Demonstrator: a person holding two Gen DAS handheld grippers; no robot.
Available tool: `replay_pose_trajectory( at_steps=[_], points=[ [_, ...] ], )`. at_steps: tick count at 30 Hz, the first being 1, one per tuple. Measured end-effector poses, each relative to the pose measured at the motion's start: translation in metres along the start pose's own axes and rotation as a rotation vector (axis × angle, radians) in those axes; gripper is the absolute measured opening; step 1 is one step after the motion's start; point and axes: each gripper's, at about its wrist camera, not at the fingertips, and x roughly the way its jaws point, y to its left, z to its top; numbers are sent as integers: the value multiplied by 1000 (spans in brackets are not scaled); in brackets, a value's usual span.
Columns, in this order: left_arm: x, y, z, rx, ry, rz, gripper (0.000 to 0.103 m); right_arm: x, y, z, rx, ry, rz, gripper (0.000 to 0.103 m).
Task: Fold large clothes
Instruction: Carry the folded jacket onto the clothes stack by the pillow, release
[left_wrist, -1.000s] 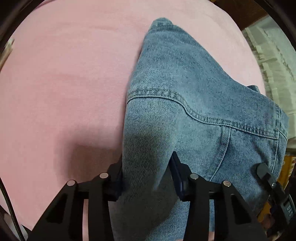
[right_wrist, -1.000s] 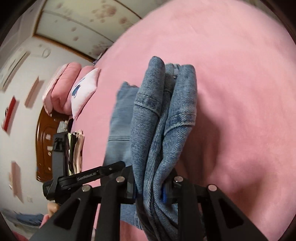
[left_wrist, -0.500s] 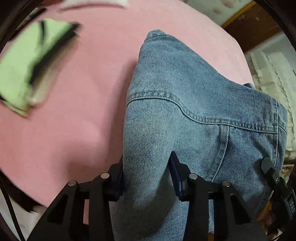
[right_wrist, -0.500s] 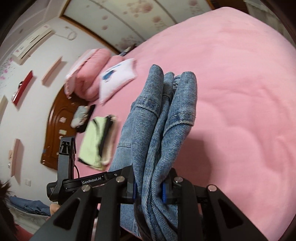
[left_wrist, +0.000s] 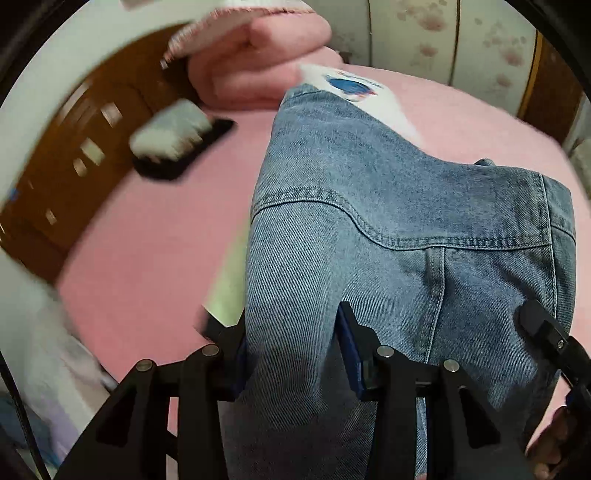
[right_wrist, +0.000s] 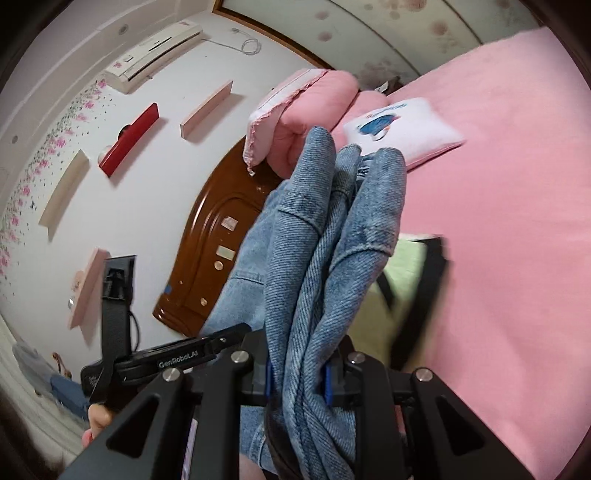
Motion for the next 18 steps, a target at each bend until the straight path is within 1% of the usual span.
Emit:
replay_pose_trajectory(
  at_steps=[1, 2, 4, 5, 6, 7, 8, 9, 10, 11, 12, 13, 15, 17, 18],
  points=[
    [14, 8, 7, 18, -3, 22, 41, 22, -1, 2, 16, -4, 7, 19],
    [36, 15, 18, 34, 4, 40, 41, 48, -7, 3, 45, -15, 13, 19],
    [97, 30, 33, 65, 43, 51, 41, 99, -25, 1, 91, -8, -21, 19],
    [124, 32, 36, 79, 65, 45, 41, 125, -35, -1, 109, 8, -81, 20],
    [159, 19, 42, 109, 95, 46, 41, 152, -48, -7, 123, 42, -193, 21],
    [195, 20, 34, 155, 119, 70, 47, 173, -63, -14, 151, 86, -283, 23],
    [206, 15, 25, 185, 93, 79, 48, 191, -84, -24, 202, 125, -385, 28],
    [207, 19, 20, 198, 45, 76, 49, 197, -99, -32, 237, 129, -370, 29],
    [202, 22, 16, 199, -2, 54, 49, 199, -105, -35, 245, 125, -336, 28],
    [196, 25, 14, 186, -27, 15, 49, 200, -104, -35, 213, 115, -322, 28],
    [186, 25, 4, 174, -32, -15, 50, 200, -98, -35, 137, 105, -342, 28],
    [189, 27, 3, 175, -30, -27, 51, 202, -90, -36, 43, 113, -380, 28],
    [188, 28, -1, 178, -38, -26, 51, 204, -85, -39, -58, 124, -396, 29],
    [188, 34, -2, 122, -48, -34, 52, 199, -90, -41, -61, 115, -377, 32],
    [186, 35, -5, 72, -57, -29, 55, 198, -92, -41, -45, 112, -366, 32]
  ],
)
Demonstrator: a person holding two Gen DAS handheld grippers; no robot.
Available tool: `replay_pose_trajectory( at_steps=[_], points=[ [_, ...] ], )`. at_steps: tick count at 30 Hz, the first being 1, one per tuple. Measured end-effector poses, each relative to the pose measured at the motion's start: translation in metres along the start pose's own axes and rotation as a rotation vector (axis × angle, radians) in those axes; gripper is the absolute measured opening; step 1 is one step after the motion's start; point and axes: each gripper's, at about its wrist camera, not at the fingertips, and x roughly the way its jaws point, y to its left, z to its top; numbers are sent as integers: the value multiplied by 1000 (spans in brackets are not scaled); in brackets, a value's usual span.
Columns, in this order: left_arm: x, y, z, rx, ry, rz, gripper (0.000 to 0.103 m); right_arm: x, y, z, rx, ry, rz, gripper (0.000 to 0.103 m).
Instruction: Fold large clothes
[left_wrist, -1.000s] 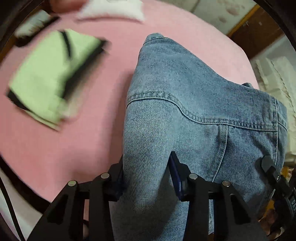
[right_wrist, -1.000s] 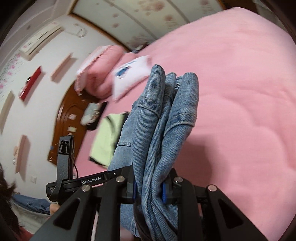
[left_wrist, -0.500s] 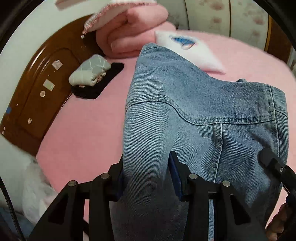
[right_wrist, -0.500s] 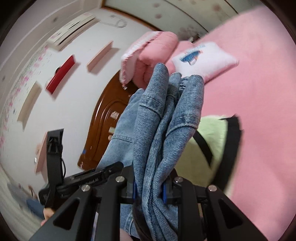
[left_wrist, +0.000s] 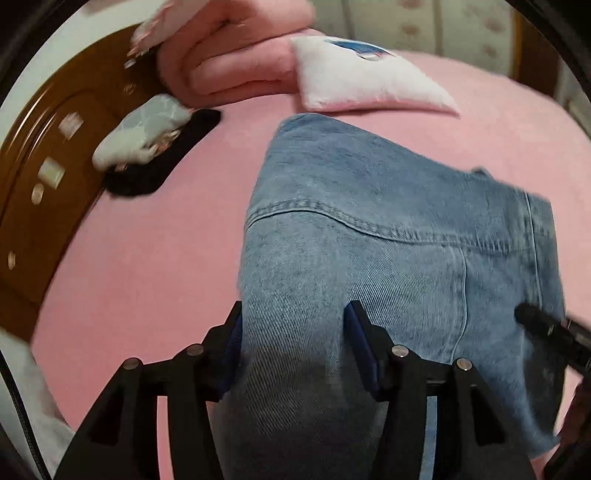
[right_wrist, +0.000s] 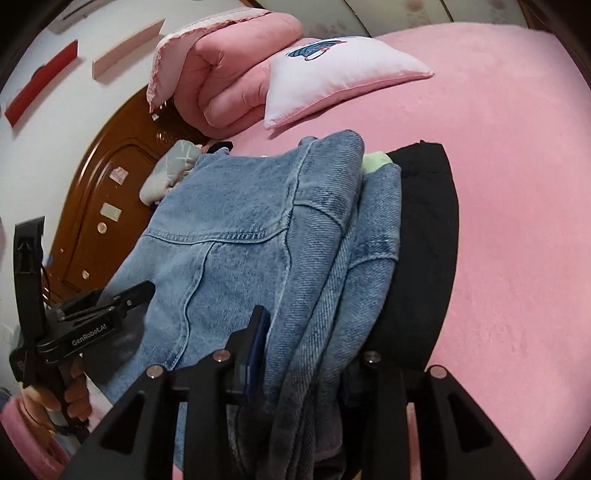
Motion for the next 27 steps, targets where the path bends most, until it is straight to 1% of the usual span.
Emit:
replay_pose_trajectory(
  at_steps=[2, 3, 4, 6, 7, 8, 9, 10, 11, 12, 13, 14, 15, 16, 17, 19, 20, 21, 22, 23, 24, 25, 26, 27],
  points=[
    [-10, -3, -8, -73, -33, 35, 59, -7, -13, -7, 26, -3, 26, 33],
    [-16, -6, -14, -113, -59, 82, 65, -8, -15, -8, 32, -2, 41, 34],
    [-21, -13, -20, -145, -84, 128, 67, -10, -17, -8, 31, 1, 48, 36],
    [-36, -30, -33, -179, -169, 257, 67, -17, -21, -10, 34, 14, 62, 42],
    [-47, -44, -43, -185, -214, 340, 67, -23, -27, -12, 42, 28, 58, 55],
    [-53, -52, -49, -186, -231, 379, 68, -29, -30, -16, 55, 38, 45, 69],
    [-62, -66, -58, -187, -243, 423, 69, -43, -39, -22, 79, 35, 39, 75],
    [-71, -79, -67, -185, -241, 445, 75, -52, -48, -28, 96, 30, 25, 81],
    [-81, -93, -76, -179, -225, 444, 80, -66, -60, -37, 115, 22, -1, 81],
    [-89, -106, -86, -174, -205, 435, 83, -81, -75, -49, 132, 25, -24, 81],
    [-95, -118, -95, -174, -186, 426, 83, -91, -89, -59, 147, 37, -43, 81],
    [-105, -136, -110, -180, -150, 411, 83, -105, -107, -71, 167, 56, -73, 81],
    [-111, -150, -121, -185, -119, 390, 83, -125, -132, -89, 199, 89, -115, 81],
    [-119, -169, -137, -196, -72, 349, 83, -138, -148, -101, 220, 109, -134, 81],
    [-128, -185, -150, -212, -35, 305, 83, -161, -173, -119, 254, 140, -161, 81],
    [-141, -221, -179, -245, 46, 179, 83, -209, -213, -153, 307, 162, -203, 81],
    [-148, -238, -190, -236, 75, 131, 83, -230, -226, -165, 321, 162, -224, 81],
    [-155, -256, -200, -219, 97, 105, 83, -259, -243, -181, 332, 158, -258, 81],
    [-165, -279, -213, -186, 119, 94, 83, -292, -257, -198, 339, 148, -302, 83],
    [-176, -299, -223, -156, 132, 90, 83, -324, -270, -214, 346, 140, -353, 87],
    [-187, -317, -232, -127, 143, 78, 83, -353, -282, -229, 356, 132, -392, 90],
    [-202, -340, -243, -99, 159, 45, 83, -376, -291, -242, 374, 125, -423, 93],
    [-210, -351, -248, -88, 171, 21, 83, -404, -302, -256, 405, 115, -455, 94],
    [-223, -369, -256, -66, 185, -20, 83, -431, -312, -272, 440, 104, -479, 94]
  ],
)
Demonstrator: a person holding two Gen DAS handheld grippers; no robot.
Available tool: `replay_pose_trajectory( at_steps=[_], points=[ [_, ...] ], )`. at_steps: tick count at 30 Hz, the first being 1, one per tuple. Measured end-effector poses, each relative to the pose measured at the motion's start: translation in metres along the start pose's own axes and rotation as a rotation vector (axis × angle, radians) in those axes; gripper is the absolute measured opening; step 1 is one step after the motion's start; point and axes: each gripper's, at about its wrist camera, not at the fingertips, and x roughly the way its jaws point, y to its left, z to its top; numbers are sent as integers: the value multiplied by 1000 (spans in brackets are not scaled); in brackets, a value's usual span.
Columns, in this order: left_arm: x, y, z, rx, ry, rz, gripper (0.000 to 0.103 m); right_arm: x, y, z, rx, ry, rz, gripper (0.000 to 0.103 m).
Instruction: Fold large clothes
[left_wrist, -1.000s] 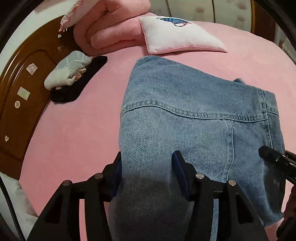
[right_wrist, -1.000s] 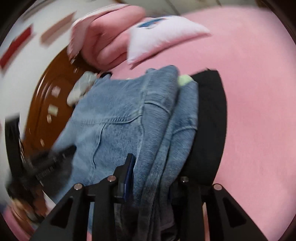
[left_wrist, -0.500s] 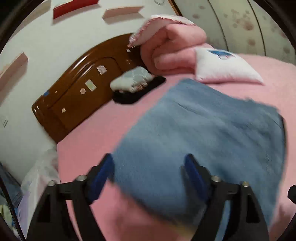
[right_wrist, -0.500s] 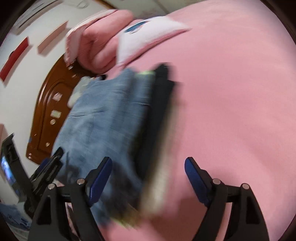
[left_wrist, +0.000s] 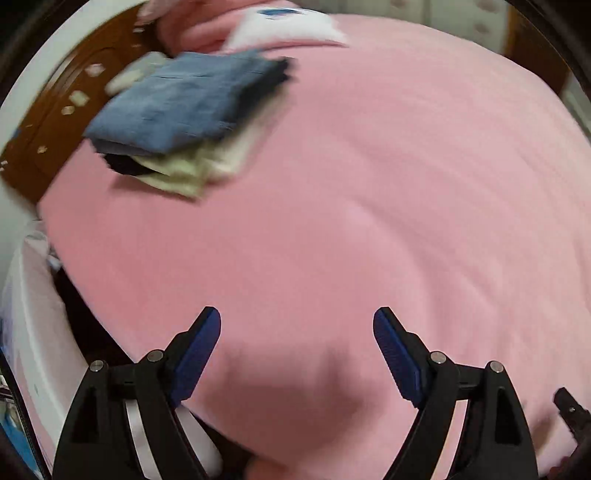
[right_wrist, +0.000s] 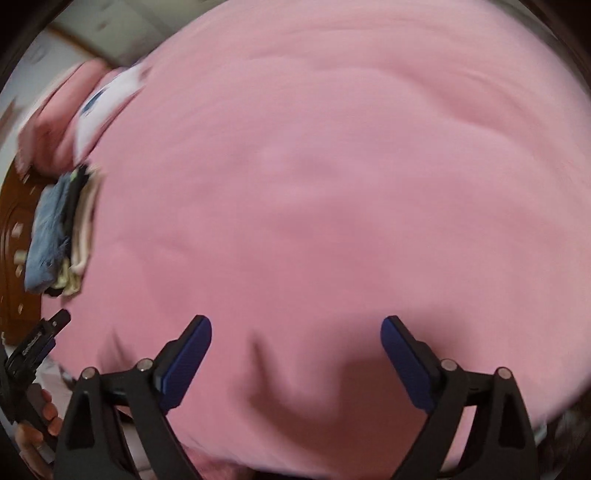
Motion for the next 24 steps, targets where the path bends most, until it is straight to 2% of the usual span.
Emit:
replay_pose_trajectory(
  at_steps=[1, 3, 5, 7, 9, 11, 14, 18, 21, 24],
  points=[
    [-12, -17, -11, 30, 15, -26, 83, -12, -18, -6, 33, -4, -18, 94],
    [-34, -44, -21, 93, 25, -36, 83, -45, -60, -24, 126, -21, -71, 94],
    [-62, -68, -30, 171, 14, -47, 83, -73, -86, -38, 186, -31, -99, 94],
    [-101, -92, -38, 275, -15, -65, 83, -101, -103, -50, 224, -56, -93, 94],
    [-133, -105, -42, 337, -45, -51, 83, -125, -110, -56, 243, -73, -95, 94],
    [-161, -113, -48, 356, -54, -45, 83, -144, -104, -54, 223, -62, -83, 94],
    [-195, -122, -56, 381, -32, -75, 83, -168, -94, -46, 163, -49, -66, 95],
    [-221, -120, -52, 344, -28, -102, 84, -209, -61, -38, 49, -100, -28, 95],
    [-240, -117, -41, 338, -60, -103, 83, -235, -32, -30, -53, -134, -36, 95],
    [-261, -108, -30, 315, -128, -103, 84, -250, -8, -21, -129, -150, -43, 96]
  ],
)
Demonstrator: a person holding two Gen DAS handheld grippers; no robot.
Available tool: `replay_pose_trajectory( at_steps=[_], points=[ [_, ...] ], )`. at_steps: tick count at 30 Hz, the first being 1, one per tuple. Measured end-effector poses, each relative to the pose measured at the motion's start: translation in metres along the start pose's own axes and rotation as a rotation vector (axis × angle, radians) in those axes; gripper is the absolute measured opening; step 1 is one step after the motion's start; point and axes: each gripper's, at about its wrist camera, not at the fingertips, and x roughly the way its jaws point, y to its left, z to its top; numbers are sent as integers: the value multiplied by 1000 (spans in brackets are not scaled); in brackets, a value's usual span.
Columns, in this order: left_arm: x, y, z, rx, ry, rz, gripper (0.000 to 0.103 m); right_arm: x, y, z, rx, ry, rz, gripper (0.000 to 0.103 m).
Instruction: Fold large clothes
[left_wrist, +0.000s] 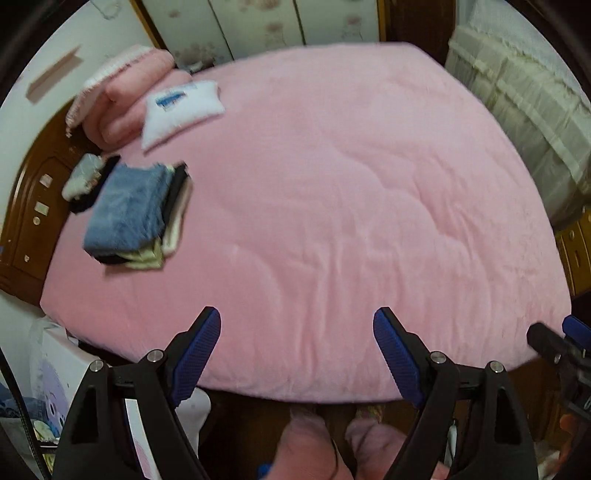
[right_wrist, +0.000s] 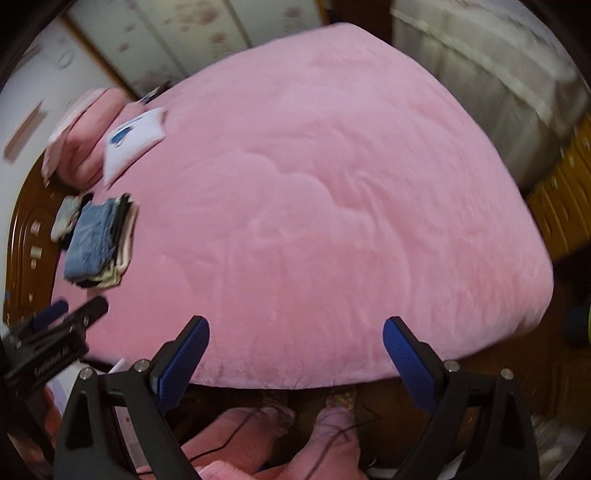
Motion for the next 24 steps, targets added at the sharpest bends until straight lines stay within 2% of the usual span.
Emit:
replay_pose_trajectory(
  at_steps=[3, 6, 10, 13, 15, 19, 24],
  points=[
    [-11, 10, -1, -22, -41, -26, 85, -8, 22, 7, -51, 2, -18, 98],
    [-5, 16, -13, -51, -10, -1, 85, -1, 36, -2, -62, 16, -58, 98],
    [4, 28, -43, -107, 27, 6, 85, 6, 43, -24, -43, -13, -46, 98],
    [13, 39, -51, -137, 74, -22, 85, 10, 49, -33, -89, 8, -78, 98],
    [14, 46, -49, -152, 63, -30, 85, 7, 51, -31, -75, -11, -73, 98],
    [10, 49, -51, -141, 38, -64, 85, 1, 59, -33, -78, -46, -77, 98],
    [8, 47, -52, -116, 31, -64, 85, -4, 74, -37, -122, -62, -81, 98]
  ],
)
